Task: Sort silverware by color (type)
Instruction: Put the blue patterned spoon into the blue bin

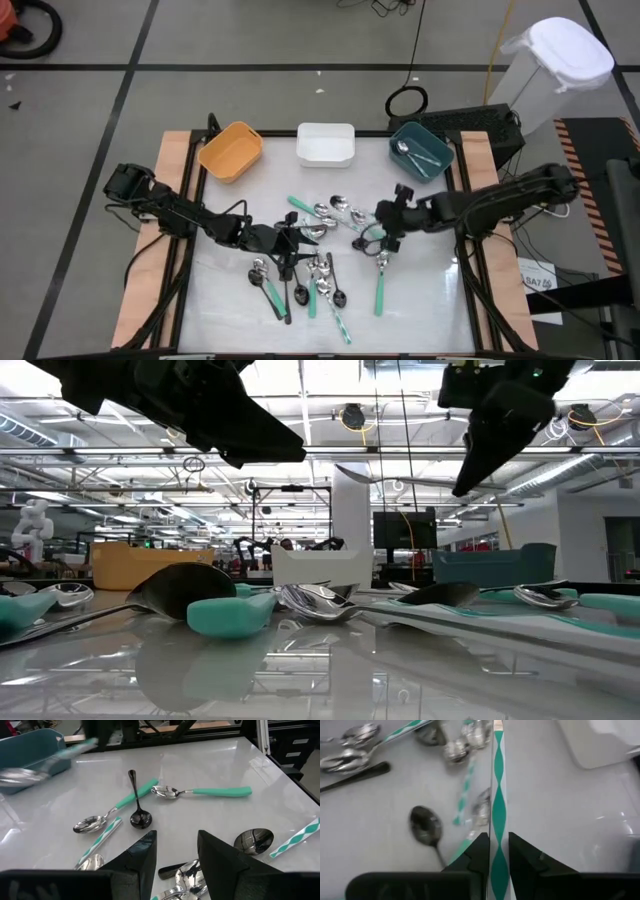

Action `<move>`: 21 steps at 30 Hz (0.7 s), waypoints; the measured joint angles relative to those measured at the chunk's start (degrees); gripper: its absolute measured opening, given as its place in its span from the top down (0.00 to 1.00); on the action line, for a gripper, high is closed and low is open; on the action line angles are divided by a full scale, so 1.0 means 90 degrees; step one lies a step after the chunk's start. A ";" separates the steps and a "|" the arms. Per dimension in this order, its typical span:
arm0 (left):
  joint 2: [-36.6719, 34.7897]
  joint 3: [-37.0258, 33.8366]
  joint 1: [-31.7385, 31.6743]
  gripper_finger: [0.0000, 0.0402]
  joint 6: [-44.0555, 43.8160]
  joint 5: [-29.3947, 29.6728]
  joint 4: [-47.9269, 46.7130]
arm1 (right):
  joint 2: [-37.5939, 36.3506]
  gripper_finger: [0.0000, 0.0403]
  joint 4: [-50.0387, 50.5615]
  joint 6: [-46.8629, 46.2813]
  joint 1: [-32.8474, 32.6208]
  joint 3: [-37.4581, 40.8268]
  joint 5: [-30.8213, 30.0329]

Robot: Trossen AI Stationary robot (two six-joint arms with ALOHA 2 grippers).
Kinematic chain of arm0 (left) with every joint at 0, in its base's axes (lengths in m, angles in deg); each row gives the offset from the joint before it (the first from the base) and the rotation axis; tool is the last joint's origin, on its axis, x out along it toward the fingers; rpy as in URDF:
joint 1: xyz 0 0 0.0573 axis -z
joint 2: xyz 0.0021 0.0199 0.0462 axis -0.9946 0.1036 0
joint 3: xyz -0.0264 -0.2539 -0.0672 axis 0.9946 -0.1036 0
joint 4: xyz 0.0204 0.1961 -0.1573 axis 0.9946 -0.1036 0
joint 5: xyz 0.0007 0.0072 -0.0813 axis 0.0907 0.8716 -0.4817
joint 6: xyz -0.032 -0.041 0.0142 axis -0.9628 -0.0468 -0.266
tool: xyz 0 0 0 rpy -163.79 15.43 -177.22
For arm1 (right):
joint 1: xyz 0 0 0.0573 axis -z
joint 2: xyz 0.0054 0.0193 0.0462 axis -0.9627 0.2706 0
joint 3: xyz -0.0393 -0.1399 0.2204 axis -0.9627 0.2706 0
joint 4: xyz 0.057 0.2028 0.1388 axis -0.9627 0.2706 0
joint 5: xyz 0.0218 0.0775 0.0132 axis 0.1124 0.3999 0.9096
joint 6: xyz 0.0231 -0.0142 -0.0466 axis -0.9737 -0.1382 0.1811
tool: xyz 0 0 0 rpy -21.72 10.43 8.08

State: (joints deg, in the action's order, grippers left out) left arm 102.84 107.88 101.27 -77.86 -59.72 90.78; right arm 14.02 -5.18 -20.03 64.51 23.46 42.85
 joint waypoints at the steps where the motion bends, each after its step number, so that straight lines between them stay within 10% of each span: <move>1: 0.0000 0.0000 0.0000 0.64 0.0015 0.0000 0.0000 | -0.0063 0.88 0.0017 0.0090 0.0126 0.0000 0.0005; 21: 0.0000 0.0000 -0.0034 0.64 0.0047 0.0000 -0.0019 | -0.1112 0.88 0.2016 0.0793 0.3108 -0.0005 0.0032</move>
State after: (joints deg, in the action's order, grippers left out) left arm 102.84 107.88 100.96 -77.43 -59.73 90.60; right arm 4.01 12.96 -12.89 92.48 23.42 43.14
